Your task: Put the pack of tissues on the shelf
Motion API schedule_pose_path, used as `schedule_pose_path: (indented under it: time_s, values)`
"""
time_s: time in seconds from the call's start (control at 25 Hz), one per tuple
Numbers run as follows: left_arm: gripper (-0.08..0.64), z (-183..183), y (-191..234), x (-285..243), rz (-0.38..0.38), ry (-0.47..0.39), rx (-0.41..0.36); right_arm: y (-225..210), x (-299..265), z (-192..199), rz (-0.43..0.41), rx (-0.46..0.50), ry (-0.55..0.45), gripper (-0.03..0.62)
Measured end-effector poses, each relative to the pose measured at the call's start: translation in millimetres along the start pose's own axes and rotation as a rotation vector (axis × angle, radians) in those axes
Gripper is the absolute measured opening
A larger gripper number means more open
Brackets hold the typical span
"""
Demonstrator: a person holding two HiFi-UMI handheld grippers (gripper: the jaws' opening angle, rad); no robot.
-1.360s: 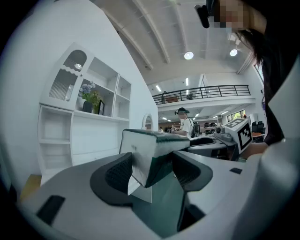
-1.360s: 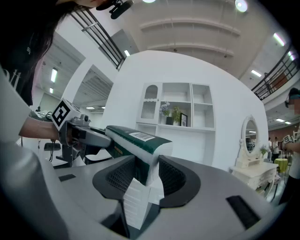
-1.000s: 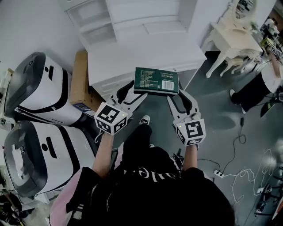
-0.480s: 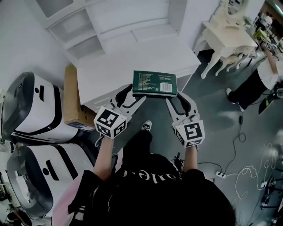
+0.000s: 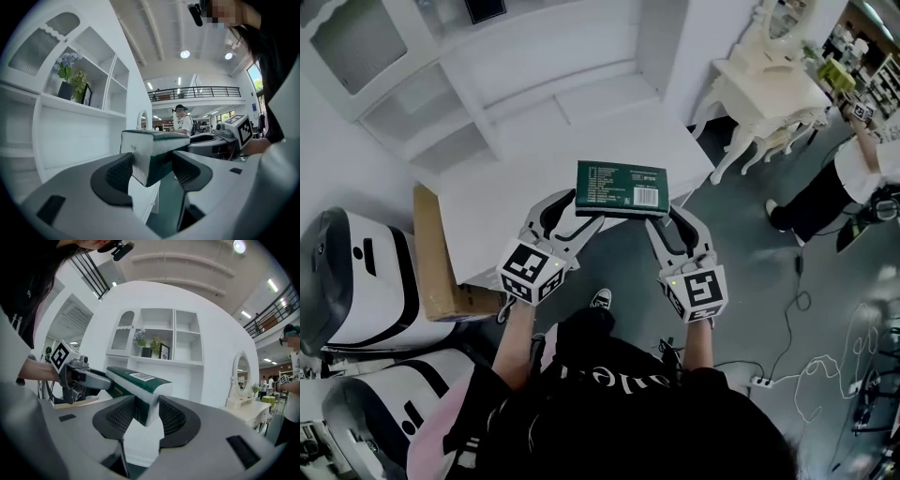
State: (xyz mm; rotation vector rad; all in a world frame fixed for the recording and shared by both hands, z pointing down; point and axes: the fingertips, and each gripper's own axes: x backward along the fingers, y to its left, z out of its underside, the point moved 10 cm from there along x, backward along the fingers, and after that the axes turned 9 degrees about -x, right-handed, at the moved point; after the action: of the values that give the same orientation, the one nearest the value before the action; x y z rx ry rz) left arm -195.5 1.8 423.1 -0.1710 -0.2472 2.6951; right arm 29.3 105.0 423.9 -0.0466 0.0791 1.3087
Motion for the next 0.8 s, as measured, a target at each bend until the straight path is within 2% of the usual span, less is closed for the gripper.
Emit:
schedule_pose_path:
  time_s: [0.08, 0.28, 0.52, 0.8]
  values:
    - [0.276, 1, 23, -17, 0.010, -0.007, 0.001, -12, -23, -5, 0.010, 0.002, 0.001, 0.183]
    - [0.276, 8, 37, -27, 0.018, -0.031, 0.012, -16, -37, -5, 0.022, 0.014, 0.001, 0.183]
    - [0.276, 13, 112, -77, 0.047, -0.059, 0.036, -47, -111, -24, 0.060, 0.029, 0.024, 0.183]
    - [0.276, 12, 117, -79, 0.060, -0.101, 0.037, -45, -111, -31, 0.081, 0.057, 0.015, 0.183]
